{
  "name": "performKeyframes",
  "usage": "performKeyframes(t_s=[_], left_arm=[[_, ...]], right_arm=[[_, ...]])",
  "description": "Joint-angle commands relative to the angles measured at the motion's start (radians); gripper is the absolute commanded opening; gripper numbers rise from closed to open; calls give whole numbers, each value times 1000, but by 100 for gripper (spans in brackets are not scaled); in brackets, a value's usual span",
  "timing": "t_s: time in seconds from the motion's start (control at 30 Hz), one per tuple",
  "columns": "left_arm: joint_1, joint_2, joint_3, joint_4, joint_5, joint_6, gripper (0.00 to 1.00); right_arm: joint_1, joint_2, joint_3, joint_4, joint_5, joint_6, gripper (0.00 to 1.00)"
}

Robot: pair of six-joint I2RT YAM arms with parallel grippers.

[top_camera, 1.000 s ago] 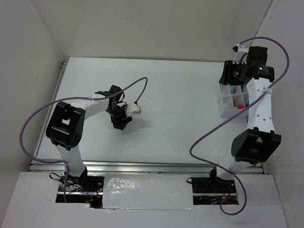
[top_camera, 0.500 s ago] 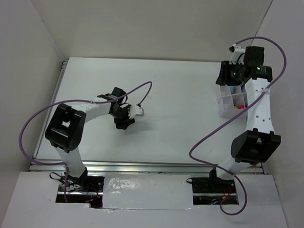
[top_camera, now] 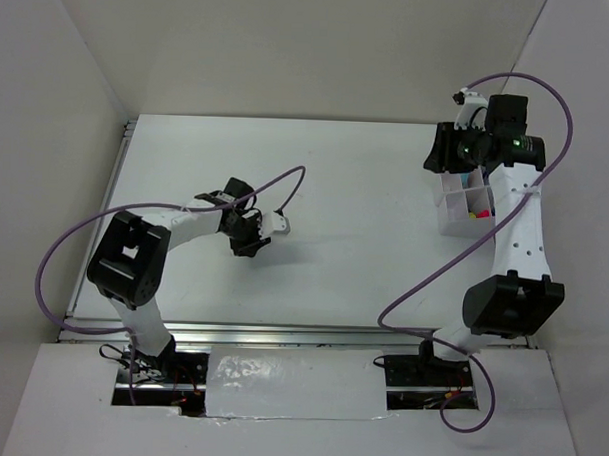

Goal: Sort the stationery into containers
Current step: Grab a piece of stationery with the left arm, then pass the stationery from the left arm to the right

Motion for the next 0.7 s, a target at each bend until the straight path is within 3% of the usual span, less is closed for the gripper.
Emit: performKeyframes(t_s=[0.0,0.13,0.2,0.23,0.27,0.3,0.33,0.4,0.5,0.53,0.67], left_arm=[[25,-24,26,-47,82,-137,17],[112,-96,125,-67,378,-385,3],[169,-137,124,43,573,-543,0],[184,-192,105,116,629,-741,0],[204,-224,50,325,668,-883,0],[211,-296,16,474,712,-1123,0],[214,-333,-42,697,713,-1229,0],[212,-413,-67,823,673,-1440,0],[209,-470,-24,821,560,-1554,0],[208,-481,-7,806,489,-1578,0],[208,-510,50,730,339,-1729,0]], right_arm=[[27,-100,-34,18,-97,20,49],[54,-192,-123,123,-183,46,51],[73,-231,-159,147,-217,67,51],[95,-238,-166,165,-248,77,52],[108,-246,-178,175,-262,90,52],[119,-260,-186,196,-279,128,54],[140,-277,-207,211,-311,149,54],[188,-300,-228,282,-325,229,55],[296,-367,-307,459,-233,342,59],[377,-378,-328,494,-129,392,60],[580,-329,-281,537,46,446,65]])
